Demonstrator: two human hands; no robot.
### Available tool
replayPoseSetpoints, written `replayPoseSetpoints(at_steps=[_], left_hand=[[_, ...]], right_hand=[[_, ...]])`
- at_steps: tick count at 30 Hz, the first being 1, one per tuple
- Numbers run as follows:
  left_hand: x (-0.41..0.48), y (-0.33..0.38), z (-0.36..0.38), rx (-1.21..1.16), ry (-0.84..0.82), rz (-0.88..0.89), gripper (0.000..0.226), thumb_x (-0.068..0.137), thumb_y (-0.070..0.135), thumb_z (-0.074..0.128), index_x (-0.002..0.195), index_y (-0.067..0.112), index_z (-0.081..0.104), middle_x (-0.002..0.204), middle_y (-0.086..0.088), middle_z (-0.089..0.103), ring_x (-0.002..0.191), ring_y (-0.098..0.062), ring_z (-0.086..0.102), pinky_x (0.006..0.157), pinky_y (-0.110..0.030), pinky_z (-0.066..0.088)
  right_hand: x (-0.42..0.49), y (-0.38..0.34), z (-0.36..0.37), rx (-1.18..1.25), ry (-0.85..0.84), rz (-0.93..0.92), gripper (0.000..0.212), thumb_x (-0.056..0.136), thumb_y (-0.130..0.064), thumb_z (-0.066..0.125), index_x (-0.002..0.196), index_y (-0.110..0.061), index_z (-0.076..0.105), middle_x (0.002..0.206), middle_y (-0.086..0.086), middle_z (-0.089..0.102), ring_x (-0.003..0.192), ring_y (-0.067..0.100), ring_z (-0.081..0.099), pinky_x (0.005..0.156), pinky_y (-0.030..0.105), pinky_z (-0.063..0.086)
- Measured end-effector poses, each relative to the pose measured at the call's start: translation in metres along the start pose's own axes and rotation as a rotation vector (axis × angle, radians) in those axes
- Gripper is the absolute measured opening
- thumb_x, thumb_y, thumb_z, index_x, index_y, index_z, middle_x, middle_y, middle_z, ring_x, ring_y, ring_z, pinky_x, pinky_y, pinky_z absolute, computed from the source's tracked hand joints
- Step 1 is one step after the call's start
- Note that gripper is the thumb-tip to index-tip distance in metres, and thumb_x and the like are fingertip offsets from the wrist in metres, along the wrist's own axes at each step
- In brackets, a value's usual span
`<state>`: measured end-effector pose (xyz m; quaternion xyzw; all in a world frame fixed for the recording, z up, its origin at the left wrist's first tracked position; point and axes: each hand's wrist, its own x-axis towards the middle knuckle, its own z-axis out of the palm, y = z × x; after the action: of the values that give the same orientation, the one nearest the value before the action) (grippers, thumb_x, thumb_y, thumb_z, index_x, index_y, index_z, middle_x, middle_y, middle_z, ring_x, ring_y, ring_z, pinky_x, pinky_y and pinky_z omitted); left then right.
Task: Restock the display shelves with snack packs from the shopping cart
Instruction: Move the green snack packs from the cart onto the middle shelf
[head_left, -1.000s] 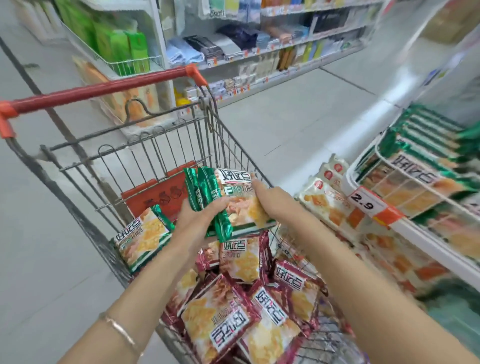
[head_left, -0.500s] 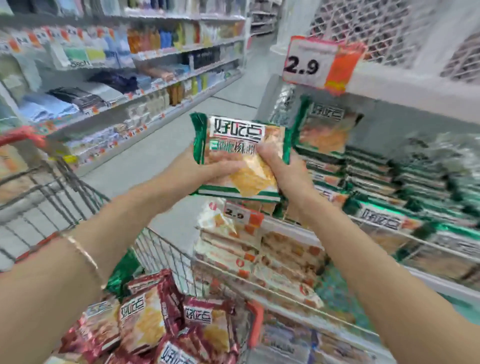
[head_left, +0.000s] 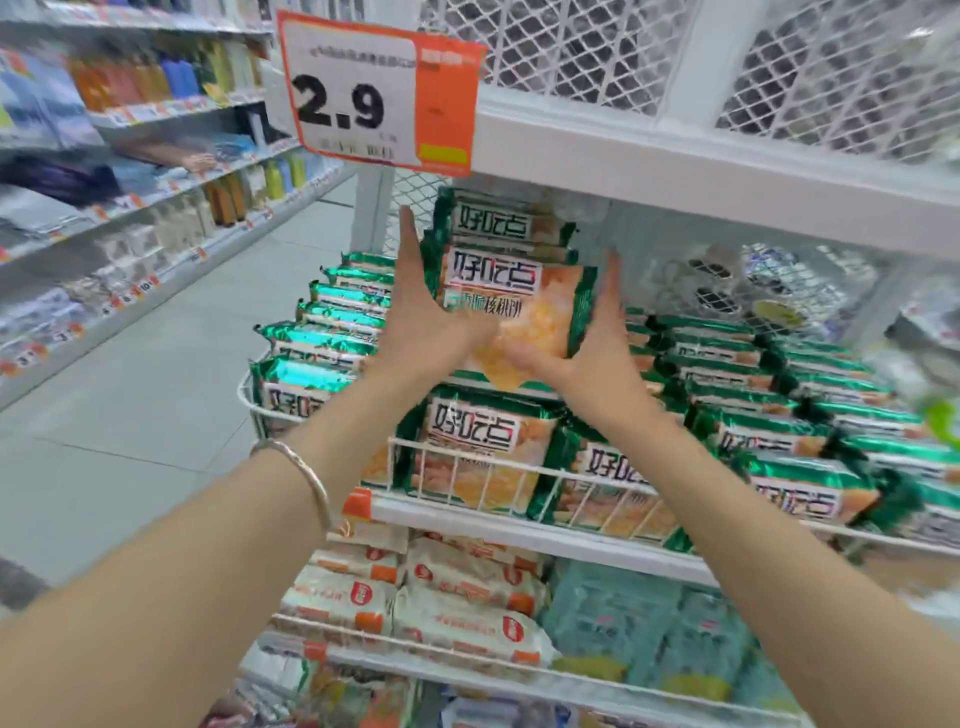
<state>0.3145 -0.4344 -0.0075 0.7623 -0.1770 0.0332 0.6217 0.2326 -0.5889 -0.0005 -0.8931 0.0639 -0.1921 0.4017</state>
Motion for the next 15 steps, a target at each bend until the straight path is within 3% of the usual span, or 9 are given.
replayPoseSetpoints(at_steps=[1, 3, 6, 9, 11, 13, 15], left_hand=[[0.004, -0.004, 0.0, -0.004, -0.042, 0.043, 0.126, 0.063, 0.024, 0.078, 0.153, 0.052, -0.006, 0.157, 0.003, 0.037, 0.117, -0.016, 0.064, 0.091, -0.034, 0.056], [0.012, -0.01, -0.006, 0.091, -0.133, 0.139, 0.125, 0.062, 0.034, 0.079, 0.151, 0.056, -0.004, 0.158, 0.006, 0.034, 0.128, -0.019, 0.057, 0.097, -0.046, 0.054], [0.024, -0.017, -0.019, 0.216, -0.199, 0.235, 0.122, 0.064, 0.055, 0.083, 0.153, 0.052, -0.001, 0.158, 0.007, 0.034, 0.144, -0.013, 0.038, 0.111, -0.047, 0.042], [0.023, -0.023, -0.024, 0.352, -0.197, 0.278, 0.117, 0.069, 0.065, 0.076, 0.151, 0.055, -0.007, 0.164, 0.0, 0.021, 0.132, -0.013, 0.052, 0.102, -0.047, 0.05], [0.019, -0.026, -0.023, 0.498, -0.181, 0.289, 0.117, 0.073, 0.065, 0.073, 0.152, 0.05, -0.012, 0.166, -0.007, 0.013, 0.124, -0.025, 0.059, 0.093, -0.05, 0.054], [0.018, -0.025, -0.024, 0.62, -0.173, 0.261, 0.118, 0.075, 0.065, 0.071, 0.153, 0.046, -0.016, 0.167, -0.012, 0.008, 0.127, -0.034, 0.055, 0.09, -0.05, 0.054], [0.016, -0.019, -0.027, 0.633, -0.193, 0.238, 0.118, 0.075, 0.066, 0.07, 0.153, 0.046, -0.017, 0.167, -0.011, 0.004, 0.141, -0.034, 0.042, 0.098, -0.05, 0.05]], right_hand=[[0.001, 0.003, 0.005, -0.099, 0.0, -0.11, 0.125, 0.069, -0.06, 0.079, 0.154, -0.045, -0.011, 0.166, -0.004, -0.017, 0.152, 0.01, -0.005, 0.119, 0.035, 0.009], [0.008, 0.01, 0.013, -0.357, -0.034, -0.282, 0.118, 0.069, -0.067, 0.072, 0.155, -0.044, -0.005, 0.165, 0.005, -0.023, 0.153, 0.027, -0.008, 0.123, 0.051, 0.011], [0.02, 0.021, 0.021, -0.543, -0.033, -0.291, 0.111, 0.066, -0.087, 0.04, 0.158, -0.039, 0.001, 0.165, 0.013, -0.018, 0.151, 0.044, 0.002, 0.12, 0.062, 0.018], [0.023, 0.029, 0.027, -0.678, 0.016, -0.304, 0.109, 0.067, -0.092, 0.029, 0.158, -0.038, 0.0, 0.165, 0.015, -0.012, 0.15, 0.047, 0.011, 0.118, 0.064, 0.021], [0.023, 0.029, 0.028, -0.754, 0.044, -0.32, 0.108, 0.07, -0.092, 0.027, 0.158, -0.038, 0.0, 0.166, 0.016, -0.008, 0.15, 0.046, 0.013, 0.118, 0.067, 0.017], [0.019, 0.025, 0.028, -0.807, 0.047, -0.316, 0.107, 0.071, -0.092, 0.028, 0.158, -0.039, -0.003, 0.166, 0.015, -0.008, 0.151, 0.045, 0.01, 0.117, 0.068, 0.008], [0.016, 0.021, 0.025, -0.85, 0.042, -0.307, 0.105, 0.073, -0.092, 0.026, 0.158, -0.04, -0.005, 0.166, 0.015, -0.01, 0.151, 0.045, 0.006, 0.115, 0.07, 0.003]])
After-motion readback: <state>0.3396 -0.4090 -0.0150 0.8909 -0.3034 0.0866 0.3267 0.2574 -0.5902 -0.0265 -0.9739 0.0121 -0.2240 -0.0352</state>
